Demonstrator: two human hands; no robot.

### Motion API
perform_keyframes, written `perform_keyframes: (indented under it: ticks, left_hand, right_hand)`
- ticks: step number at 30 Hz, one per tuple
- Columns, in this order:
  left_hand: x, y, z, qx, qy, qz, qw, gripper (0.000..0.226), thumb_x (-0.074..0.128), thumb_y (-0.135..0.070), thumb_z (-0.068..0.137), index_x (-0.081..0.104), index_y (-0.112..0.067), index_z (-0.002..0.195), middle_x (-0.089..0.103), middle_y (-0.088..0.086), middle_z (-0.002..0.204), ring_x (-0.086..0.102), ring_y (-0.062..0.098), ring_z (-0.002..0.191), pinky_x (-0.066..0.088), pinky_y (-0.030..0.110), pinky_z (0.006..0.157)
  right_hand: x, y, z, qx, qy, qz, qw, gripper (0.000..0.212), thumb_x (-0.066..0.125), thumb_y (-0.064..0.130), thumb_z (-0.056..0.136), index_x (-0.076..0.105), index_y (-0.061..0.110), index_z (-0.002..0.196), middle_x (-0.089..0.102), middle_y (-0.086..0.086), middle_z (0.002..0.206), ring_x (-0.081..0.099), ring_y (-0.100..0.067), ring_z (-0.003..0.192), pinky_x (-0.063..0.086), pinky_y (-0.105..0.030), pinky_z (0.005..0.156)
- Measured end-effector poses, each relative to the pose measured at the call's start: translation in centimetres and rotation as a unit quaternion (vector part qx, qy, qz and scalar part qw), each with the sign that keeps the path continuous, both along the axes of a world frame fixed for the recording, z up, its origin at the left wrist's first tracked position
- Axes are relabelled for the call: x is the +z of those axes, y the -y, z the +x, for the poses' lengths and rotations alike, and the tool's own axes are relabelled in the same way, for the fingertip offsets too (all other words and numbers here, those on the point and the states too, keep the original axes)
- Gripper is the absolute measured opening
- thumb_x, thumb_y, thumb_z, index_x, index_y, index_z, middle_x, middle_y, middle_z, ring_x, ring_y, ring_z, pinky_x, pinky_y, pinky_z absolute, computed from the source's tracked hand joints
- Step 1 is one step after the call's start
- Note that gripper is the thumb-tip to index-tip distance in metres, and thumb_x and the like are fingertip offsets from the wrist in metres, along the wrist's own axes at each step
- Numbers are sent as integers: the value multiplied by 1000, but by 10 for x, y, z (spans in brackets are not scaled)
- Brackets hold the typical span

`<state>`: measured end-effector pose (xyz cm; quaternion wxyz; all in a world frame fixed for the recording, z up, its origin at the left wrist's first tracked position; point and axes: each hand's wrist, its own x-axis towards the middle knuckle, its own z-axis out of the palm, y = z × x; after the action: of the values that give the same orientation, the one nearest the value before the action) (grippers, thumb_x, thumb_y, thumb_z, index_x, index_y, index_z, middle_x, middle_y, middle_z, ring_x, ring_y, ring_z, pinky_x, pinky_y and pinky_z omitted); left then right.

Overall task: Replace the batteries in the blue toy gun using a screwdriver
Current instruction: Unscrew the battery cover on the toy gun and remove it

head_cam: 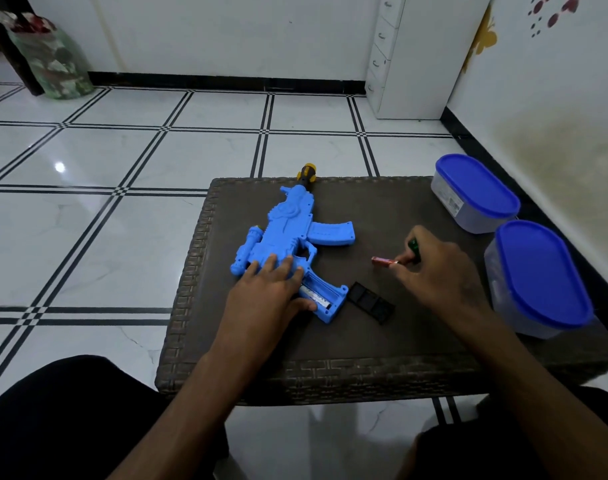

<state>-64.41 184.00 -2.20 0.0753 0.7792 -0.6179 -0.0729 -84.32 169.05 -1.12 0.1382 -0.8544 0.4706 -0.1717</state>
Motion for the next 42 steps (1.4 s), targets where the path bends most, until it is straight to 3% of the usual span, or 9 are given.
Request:
perform_keyframes:
  ticks: [4, 8, 11, 13, 15, 19, 25, 36, 42]
  left_hand:
    - [0, 4, -4, 3, 3, -7, 1000, 62, 42, -55, 95, 37, -25, 148, 28, -5, 159, 16, 18, 149, 13, 34, 118]
    - [0, 1, -3, 12, -34, -29, 999, 57, 51, -56, 91, 46, -32, 143, 35, -7, 155, 20, 16, 148, 17, 32, 118]
    - [-1, -3, -1, -9, -43, -50, 998, 50, 59, -51, 89, 54, -35, 136, 44, -5, 150, 30, 19, 145, 22, 37, 117]
    - [1, -3, -2, -23, -43, -50, 998, 45, 59, -47, 91, 57, -35, 134, 46, -5, 149, 32, 21, 144, 22, 39, 117]
    - [5, -2, -3, -18, -46, -21, 999, 44, 52, -48, 94, 53, -37, 137, 37, -10, 154, 23, 17, 147, 16, 36, 119]
    - [9, 3, -3, -18, -50, 5, 999, 41, 47, -49, 96, 55, -38, 134, 34, -11, 155, 18, 16, 148, 16, 37, 119]
    - [5, -1, -4, -19, -44, 9, 999, 40, 45, -48, 98, 54, -38, 135, 28, -9, 159, 13, 18, 150, 10, 38, 121]
    - [1, 0, -2, -17, -51, 8, 999, 41, 46, -50, 96, 55, -39, 134, 28, -9, 158, 14, 17, 150, 11, 38, 120]
    - [2, -1, -2, -19, -50, 6, 999, 41, 47, -50, 96, 56, -38, 134, 31, -8, 158, 17, 18, 149, 14, 40, 122]
  right_hand:
    - [-9, 6, -2, -6, -25, 24, 999, 29, 71, 24, 89, 43, 26, 94, 61, 8, 88, 58, -9, 74, 40, -21, 55]
    - [-9, 1, -1, 7, -49, 66, 997, 24, 66, 31, 91, 44, 25, 96, 62, 5, 89, 58, -8, 75, 44, -25, 57]
    - [2, -6, -1, 17, -35, 15, 999, 21, 62, 33, 92, 44, 22, 96, 55, 2, 83, 54, -12, 74, 49, -31, 59]
    - [15, -13, -2, 49, 27, -12, 998, 12, 51, 29, 93, 44, 19, 94, 52, 1, 81, 51, -16, 74, 44, -32, 58]
    - [29, -20, 0, 82, 116, 32, 989, 7, 42, 24, 96, 44, 18, 97, 55, -2, 83, 52, -18, 69, 40, -30, 56]
    - [45, -40, 11, 157, 276, 143, 937, 10, 50, 7, 100, 52, 12, 108, 69, -2, 98, 69, -12, 90, 56, -27, 80]
    - [21, -59, 24, 130, 414, 175, 884, 10, 54, 2, 97, 55, -1, 107, 73, -8, 97, 72, -16, 97, 58, -31, 88]
    - [16, -52, 40, 130, 329, 148, 924, 10, 58, 1, 96, 58, 8, 102, 74, 1, 89, 72, -7, 87, 60, -33, 81]
    - [7, -61, 39, 112, 381, 146, 906, 6, 58, 2, 95, 57, 7, 98, 72, -1, 85, 73, -15, 84, 62, -42, 77]
